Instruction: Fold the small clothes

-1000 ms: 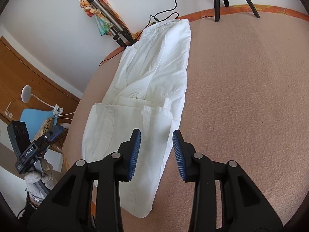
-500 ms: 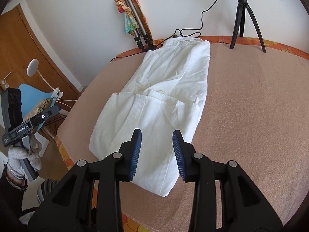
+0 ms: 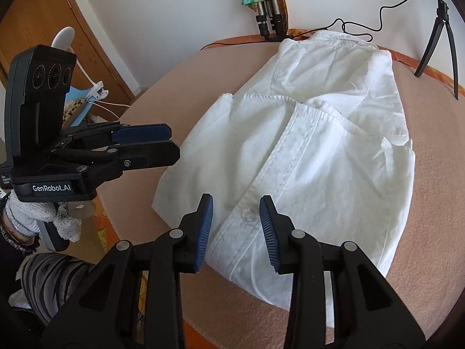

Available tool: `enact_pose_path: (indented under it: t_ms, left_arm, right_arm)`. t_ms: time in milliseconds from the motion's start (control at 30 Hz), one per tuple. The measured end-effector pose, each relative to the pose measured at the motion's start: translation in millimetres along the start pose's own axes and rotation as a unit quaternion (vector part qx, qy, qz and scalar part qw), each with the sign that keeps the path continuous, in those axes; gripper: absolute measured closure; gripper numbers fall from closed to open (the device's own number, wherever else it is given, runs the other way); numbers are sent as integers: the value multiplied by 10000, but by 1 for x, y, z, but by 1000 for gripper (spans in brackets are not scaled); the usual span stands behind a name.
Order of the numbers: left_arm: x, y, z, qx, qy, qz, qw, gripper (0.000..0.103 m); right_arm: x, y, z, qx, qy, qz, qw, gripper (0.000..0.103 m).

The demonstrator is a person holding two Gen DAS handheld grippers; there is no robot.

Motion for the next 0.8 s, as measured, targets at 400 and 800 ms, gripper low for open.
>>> enact_pose_path:
  t_ms: [400, 800]
  left_arm:
    - [46, 70, -34, 111, -19, 362, 9993, 58]
    - [165, 121, -97, -505, -294, 1178, 9913, 46]
  right_arm:
    - [38, -72, 30, 573, -210, -840, 9946, 66]
    - [131, -231, -24, -615, -309, -1291, 9892, 54]
Point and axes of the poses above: each gripper's, at about its wrist camera, not at the fingertips, and z roughly against the way its jaws point, y to its left, x to its top, the point moved 9 cm from there along -z, roughly the way its jaws point, and after that the axes turned 5 degrees about z, right-handed, at the moved point
